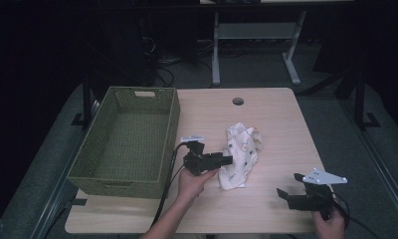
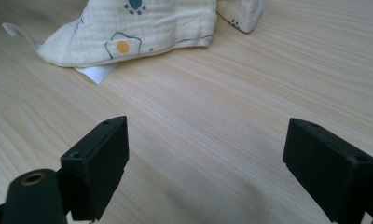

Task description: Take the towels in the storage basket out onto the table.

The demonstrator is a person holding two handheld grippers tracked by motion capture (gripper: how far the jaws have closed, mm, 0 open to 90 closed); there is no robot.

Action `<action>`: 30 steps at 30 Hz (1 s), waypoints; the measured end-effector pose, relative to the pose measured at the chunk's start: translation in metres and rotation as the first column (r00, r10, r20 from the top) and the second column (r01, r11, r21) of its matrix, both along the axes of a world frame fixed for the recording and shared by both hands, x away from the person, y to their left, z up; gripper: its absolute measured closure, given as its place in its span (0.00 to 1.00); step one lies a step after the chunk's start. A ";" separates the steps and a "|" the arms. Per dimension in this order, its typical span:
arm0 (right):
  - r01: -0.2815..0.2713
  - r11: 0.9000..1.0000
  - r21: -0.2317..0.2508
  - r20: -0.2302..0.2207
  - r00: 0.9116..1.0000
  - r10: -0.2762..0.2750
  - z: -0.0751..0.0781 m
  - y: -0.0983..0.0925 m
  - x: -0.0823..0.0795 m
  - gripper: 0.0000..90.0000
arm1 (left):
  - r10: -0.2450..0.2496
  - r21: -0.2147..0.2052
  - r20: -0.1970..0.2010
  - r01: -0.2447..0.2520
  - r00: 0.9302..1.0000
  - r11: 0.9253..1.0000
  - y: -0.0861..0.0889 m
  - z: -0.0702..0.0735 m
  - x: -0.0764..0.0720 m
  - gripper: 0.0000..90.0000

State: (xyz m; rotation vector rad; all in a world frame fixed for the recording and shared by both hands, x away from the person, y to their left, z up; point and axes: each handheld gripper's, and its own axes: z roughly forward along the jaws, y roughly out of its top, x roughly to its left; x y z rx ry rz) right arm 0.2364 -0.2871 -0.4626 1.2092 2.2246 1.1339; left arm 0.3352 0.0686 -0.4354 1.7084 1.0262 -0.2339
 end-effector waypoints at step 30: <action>0.010 1.000 -0.008 -0.013 1.000 -0.010 -0.003 -0.003 -0.002 0.16 | -0.065 0.049 0.103 0.060 0.993 0.997 0.022 -0.009 -0.054 0.45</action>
